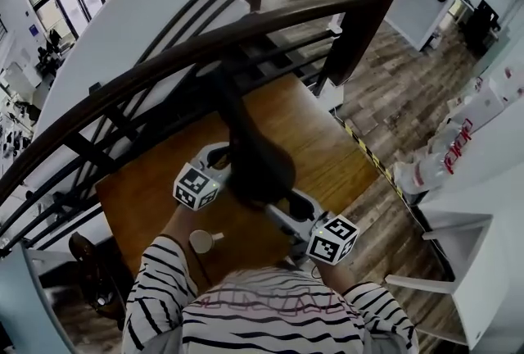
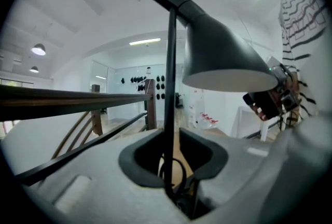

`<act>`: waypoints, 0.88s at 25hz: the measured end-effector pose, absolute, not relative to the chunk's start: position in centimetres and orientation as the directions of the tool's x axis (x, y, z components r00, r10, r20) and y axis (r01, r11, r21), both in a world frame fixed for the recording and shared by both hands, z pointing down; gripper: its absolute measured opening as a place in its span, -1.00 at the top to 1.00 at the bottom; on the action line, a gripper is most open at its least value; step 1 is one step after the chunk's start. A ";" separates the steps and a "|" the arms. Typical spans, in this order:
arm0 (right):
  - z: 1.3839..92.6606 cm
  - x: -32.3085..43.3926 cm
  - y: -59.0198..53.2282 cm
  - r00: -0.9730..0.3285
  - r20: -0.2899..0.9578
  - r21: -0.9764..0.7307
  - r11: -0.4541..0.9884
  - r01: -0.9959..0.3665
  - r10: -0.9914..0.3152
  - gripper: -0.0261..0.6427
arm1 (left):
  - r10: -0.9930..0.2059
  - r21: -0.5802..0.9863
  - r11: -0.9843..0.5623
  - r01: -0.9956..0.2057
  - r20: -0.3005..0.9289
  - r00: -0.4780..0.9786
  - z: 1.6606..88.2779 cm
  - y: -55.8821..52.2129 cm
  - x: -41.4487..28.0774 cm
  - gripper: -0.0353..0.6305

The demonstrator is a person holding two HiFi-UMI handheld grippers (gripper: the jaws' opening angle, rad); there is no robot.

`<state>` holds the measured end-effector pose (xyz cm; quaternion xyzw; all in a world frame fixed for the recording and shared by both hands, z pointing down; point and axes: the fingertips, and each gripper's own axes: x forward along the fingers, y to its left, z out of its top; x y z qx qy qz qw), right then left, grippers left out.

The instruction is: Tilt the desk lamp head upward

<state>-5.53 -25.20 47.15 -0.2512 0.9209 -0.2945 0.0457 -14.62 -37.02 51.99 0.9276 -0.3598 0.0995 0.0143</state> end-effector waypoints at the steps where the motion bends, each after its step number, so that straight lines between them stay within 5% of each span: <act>1: 47.1 -5.7 -25.3 -0.870 0.061 -0.567 0.700 -0.434 -0.490 0.11 | -0.670 -0.044 -0.736 -0.675 0.189 0.718 51.9 -37.2 -14.8 0.67; 22: 46.5 -5.5 -25.1 -0.875 0.033 -0.556 0.719 -0.417 -0.483 0.09 | -0.663 -0.014 -0.742 -0.670 0.157 0.732 52.2 -37.5 -15.1 0.74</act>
